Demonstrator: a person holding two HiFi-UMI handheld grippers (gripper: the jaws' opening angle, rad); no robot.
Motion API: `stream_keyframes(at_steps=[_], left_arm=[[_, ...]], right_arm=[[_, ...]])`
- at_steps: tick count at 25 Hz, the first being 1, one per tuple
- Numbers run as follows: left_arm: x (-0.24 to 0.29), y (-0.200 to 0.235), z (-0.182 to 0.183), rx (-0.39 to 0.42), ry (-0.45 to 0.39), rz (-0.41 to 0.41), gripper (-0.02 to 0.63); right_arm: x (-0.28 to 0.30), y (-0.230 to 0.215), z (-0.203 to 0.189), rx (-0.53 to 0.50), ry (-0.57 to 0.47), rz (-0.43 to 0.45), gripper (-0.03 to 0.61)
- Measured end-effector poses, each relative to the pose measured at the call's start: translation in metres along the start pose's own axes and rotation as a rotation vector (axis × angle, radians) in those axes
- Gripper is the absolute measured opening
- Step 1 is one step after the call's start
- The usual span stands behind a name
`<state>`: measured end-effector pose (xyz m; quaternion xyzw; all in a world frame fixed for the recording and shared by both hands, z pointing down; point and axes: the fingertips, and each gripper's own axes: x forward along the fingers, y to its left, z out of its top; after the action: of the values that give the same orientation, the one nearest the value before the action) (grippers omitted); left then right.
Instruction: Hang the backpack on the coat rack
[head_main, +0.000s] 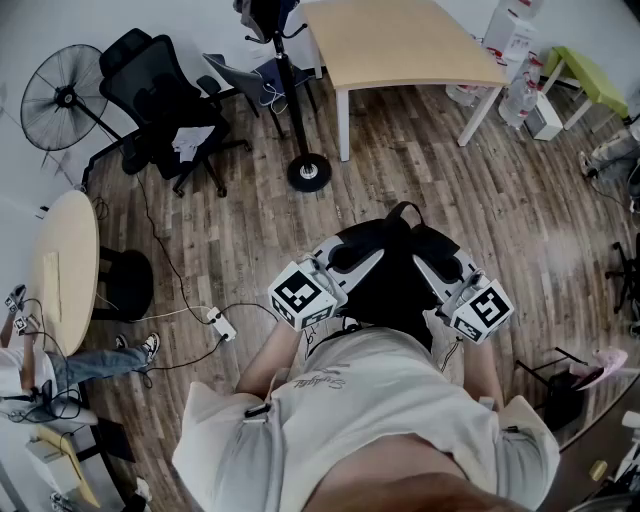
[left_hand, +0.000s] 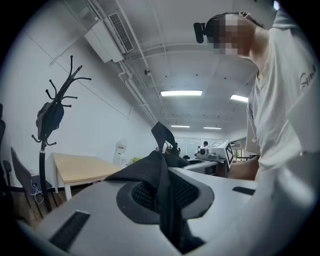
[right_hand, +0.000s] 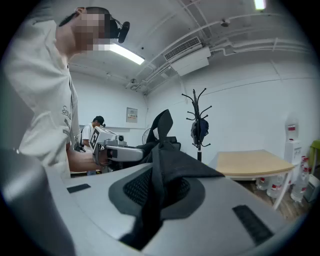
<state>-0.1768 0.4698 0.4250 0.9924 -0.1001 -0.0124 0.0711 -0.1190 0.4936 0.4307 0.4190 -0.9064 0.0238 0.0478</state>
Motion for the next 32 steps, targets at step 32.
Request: stream_keyframes(at_steps=[32], left_arm=[[0.163,0.157,0.017,0.011,0.076,0.103,0.052]], right_arm=[[0.065,-0.224,0.001,0.036,-0.056,0.142,0.035]])
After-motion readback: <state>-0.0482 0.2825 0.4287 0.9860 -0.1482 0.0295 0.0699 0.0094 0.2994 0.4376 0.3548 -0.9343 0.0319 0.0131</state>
